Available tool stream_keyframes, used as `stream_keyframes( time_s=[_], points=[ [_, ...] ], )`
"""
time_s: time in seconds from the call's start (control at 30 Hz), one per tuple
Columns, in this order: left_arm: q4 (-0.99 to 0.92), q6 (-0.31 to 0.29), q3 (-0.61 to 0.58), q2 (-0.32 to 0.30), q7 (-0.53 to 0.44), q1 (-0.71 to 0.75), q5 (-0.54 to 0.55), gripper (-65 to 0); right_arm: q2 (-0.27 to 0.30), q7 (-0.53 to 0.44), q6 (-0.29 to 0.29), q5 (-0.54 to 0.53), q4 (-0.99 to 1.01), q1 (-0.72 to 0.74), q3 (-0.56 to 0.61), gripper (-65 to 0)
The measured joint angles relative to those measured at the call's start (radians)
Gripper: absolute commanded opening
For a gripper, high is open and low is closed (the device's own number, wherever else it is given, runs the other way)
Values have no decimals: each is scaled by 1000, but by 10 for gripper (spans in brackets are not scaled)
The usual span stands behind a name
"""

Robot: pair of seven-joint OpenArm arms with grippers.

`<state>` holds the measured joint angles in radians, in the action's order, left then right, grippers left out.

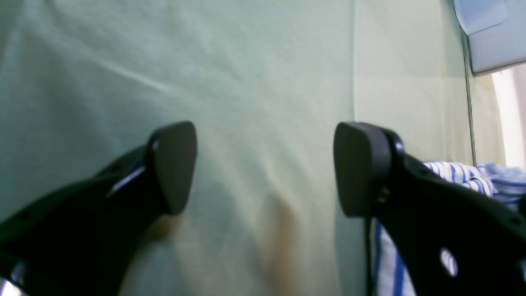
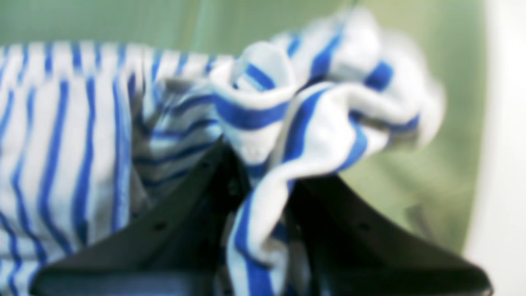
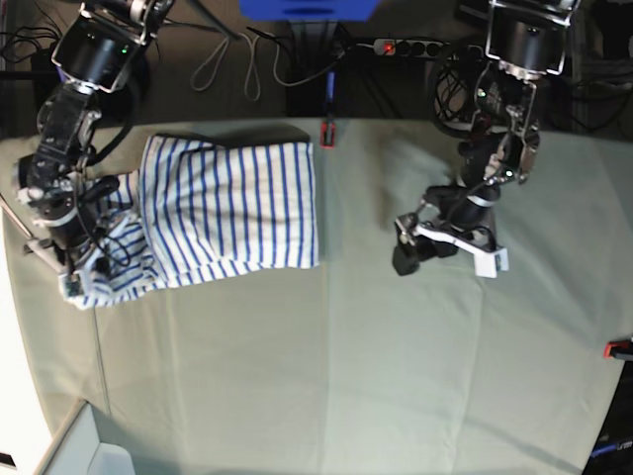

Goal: Layout the t-shirt on the table in an organized manner, then fold the t-shirt properly
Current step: 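Lift the shirt end with the right gripper and fold it over the bundle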

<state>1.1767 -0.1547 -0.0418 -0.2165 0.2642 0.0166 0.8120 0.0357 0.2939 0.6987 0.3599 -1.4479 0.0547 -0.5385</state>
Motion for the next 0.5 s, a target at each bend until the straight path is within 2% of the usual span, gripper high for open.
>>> stream_keyframes(
  time_s=[0.17, 0.4, 0.5],
  points=[
    [1, 1, 2, -9, -3, 3, 0, -145, -105, 58, 2, -3, -127, -44, 5, -650],
    [2, 1, 1, -7, -3, 16, 0, -145, -194, 155, 2, 1, -255, -59, 2, -650],
    [2, 1, 1, -8, -3, 19, 0, -145, -200, 159, 2, 0, -258, -69, 31, -650]
  ],
)
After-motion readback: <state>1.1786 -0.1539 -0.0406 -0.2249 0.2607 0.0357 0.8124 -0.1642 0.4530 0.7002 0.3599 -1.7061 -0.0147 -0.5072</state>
